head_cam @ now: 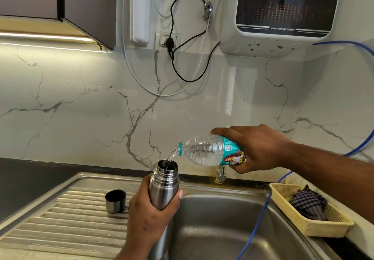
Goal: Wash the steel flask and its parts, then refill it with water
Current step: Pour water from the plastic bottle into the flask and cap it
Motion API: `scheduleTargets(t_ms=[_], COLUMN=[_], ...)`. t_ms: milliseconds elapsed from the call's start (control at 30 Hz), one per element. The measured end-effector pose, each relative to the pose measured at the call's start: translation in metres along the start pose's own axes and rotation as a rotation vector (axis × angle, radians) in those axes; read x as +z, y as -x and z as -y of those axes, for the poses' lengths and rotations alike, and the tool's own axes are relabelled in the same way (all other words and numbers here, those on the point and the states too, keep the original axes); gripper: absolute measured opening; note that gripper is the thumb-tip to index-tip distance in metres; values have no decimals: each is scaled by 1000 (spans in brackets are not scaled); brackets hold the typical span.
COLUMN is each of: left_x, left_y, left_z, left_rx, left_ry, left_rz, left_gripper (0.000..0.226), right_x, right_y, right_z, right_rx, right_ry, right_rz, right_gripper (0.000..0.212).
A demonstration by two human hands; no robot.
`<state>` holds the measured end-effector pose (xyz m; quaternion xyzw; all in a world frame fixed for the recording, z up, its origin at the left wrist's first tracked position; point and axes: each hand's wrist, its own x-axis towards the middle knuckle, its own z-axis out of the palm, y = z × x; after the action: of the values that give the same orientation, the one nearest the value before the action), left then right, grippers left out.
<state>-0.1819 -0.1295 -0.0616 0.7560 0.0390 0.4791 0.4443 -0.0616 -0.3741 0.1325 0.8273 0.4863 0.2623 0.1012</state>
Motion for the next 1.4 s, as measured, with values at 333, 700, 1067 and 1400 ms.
scheduleTargets(t_ms=[333,700,1067,1400], left_x=[0,-3,-2,1], left_y=[0,0,1,1], left_z=[-1,-6,-3,1], left_rx=[8,20,28,34], left_ry=[3,14,13,5], left_rz=[2,0,-4,-15], left_gripper=[68,64,64,60], right_x=[4,6,7,7], right_y=[-1,1,0,1], right_z=[-2,0,0,-1], right_rx=[0,-14,-29,-34], right_ry=[-11,-11,-19,-19], right_rz=[-1,8,-2,8], right_gripper=[93,94,95,96])
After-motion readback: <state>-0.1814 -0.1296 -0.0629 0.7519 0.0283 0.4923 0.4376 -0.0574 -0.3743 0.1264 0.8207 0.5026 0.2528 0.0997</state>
